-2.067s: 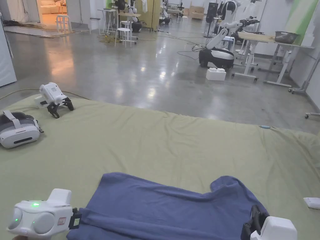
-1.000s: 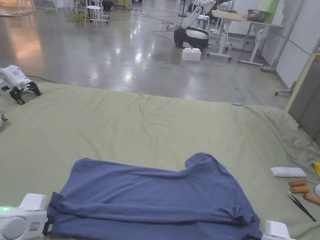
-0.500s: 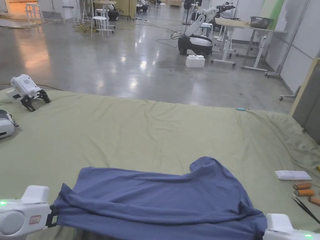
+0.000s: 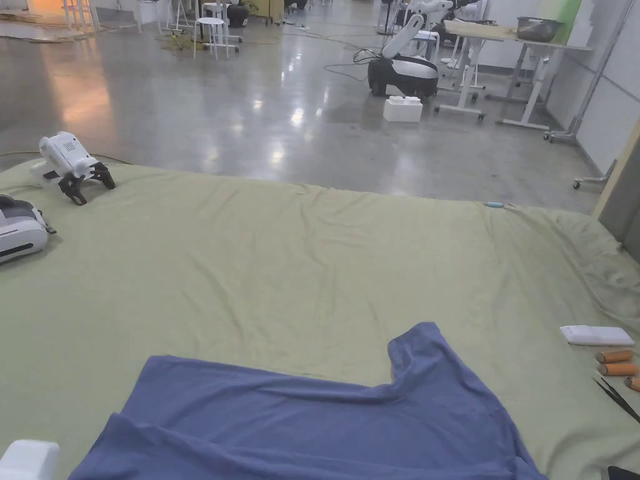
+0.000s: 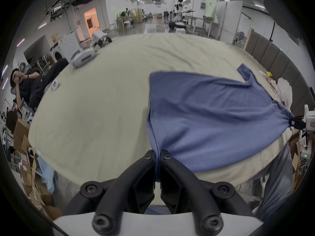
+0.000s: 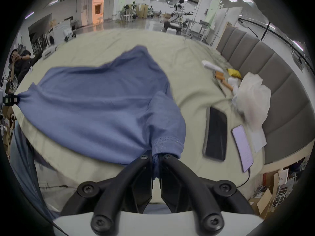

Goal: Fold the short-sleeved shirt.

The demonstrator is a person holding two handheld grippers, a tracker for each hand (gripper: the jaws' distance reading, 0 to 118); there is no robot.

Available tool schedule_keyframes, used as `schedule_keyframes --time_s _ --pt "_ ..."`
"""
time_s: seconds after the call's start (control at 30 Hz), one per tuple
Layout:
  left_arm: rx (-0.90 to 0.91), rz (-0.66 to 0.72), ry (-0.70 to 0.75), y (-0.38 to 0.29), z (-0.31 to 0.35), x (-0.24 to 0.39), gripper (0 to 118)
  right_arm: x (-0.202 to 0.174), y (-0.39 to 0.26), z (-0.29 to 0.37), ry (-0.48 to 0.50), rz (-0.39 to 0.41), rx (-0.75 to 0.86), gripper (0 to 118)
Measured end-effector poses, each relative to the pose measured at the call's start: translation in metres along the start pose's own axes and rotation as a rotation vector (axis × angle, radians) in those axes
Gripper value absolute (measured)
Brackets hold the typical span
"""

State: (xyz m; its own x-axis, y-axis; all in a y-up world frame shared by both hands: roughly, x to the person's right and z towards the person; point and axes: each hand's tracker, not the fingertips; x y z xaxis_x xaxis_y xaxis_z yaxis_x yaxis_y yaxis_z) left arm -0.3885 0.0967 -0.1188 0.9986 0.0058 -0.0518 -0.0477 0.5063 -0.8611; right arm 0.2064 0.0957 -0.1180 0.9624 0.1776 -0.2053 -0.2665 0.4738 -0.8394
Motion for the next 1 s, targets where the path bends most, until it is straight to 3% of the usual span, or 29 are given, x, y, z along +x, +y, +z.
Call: schedule_keyframes --time_s 0.33,0.4,0.47,0.5,0.57,0.73,0.8,1.0 --pt "-0.042 0.042 0.031 -0.021 -0.033 0.004 0 -0.009 -0.023 -0.031 -0.003 -0.084 -0.007 7" --pt "-0.030 0.039 0.029 -0.017 -0.027 0.005 6 -0.005 -0.017 -0.023 -0.019 -0.097 -0.005 32" --pt "0.034 0.027 0.030 -0.007 -0.011 0.012 26 -0.006 -0.006 -0.009 -0.045 -0.097 0.043 71" --pt "0.072 0.024 0.030 0.000 -0.004 0.014 37 -0.007 0.003 0.001 -0.048 -0.115 0.094 77" --pt "0.176 0.020 0.017 0.019 0.015 0.019 47 -0.008 0.026 0.024 -0.047 -0.139 0.195 77" --pt "0.512 -0.004 0.010 0.069 0.063 0.050 46 -0.025 0.093 0.076 -0.039 -0.199 0.554 77" --pt "0.639 -0.008 0.039 0.084 0.079 0.063 46 -0.039 0.115 0.091 -0.079 -0.220 0.705 77" --pt "0.893 0.001 0.080 0.104 0.114 0.097 42 -0.073 0.148 0.113 -0.137 -0.287 0.966 77"
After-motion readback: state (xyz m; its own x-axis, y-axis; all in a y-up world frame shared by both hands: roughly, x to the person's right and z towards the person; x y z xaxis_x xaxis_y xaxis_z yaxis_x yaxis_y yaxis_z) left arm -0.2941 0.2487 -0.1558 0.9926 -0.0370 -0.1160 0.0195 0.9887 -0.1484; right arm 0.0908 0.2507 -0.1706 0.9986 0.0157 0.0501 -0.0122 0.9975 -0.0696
